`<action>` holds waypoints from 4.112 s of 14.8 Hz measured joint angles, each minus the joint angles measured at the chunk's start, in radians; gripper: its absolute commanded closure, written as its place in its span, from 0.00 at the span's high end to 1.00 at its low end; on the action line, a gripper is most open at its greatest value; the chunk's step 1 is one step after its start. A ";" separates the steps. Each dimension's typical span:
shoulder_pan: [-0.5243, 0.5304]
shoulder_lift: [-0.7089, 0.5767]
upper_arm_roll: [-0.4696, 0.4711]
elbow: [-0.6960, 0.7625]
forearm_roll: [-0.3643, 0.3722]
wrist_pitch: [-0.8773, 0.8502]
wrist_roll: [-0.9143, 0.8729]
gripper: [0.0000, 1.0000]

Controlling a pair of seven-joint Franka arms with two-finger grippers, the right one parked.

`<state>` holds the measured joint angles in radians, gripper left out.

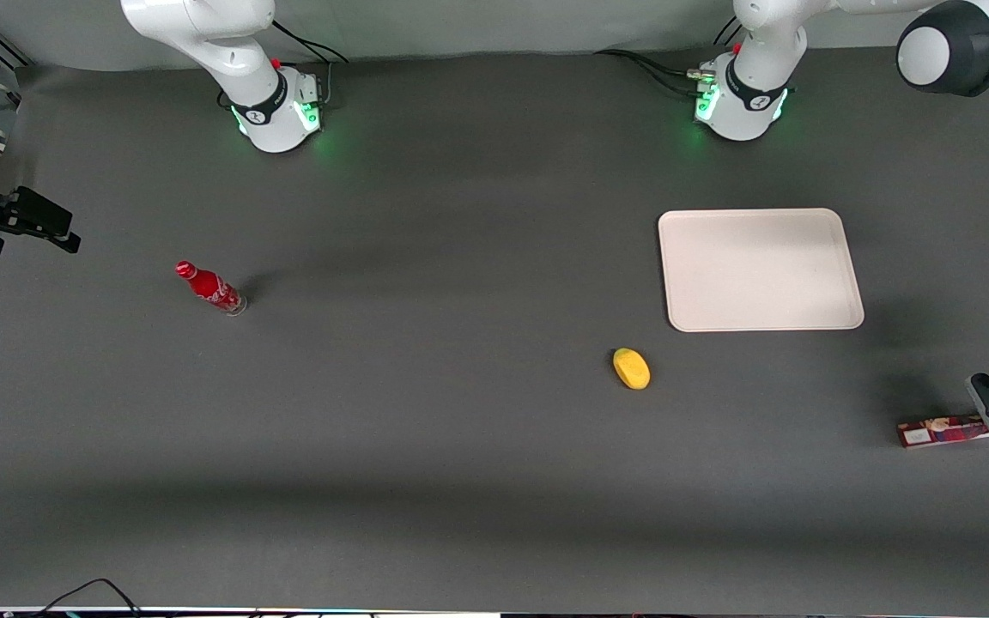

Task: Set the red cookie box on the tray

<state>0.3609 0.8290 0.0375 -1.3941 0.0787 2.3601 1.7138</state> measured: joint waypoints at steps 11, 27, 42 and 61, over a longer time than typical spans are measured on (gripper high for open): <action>0.016 -0.257 0.045 -0.016 -0.013 -0.293 -0.258 0.00; -0.202 -0.870 0.083 -0.784 0.040 -0.453 -1.448 0.00; -0.212 -0.803 0.092 -1.191 0.013 0.116 -1.565 0.32; -0.301 -0.860 0.082 -0.576 0.012 -0.475 -1.571 1.00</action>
<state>0.0596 -0.0314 0.1195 -1.9700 0.0909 1.8852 0.1425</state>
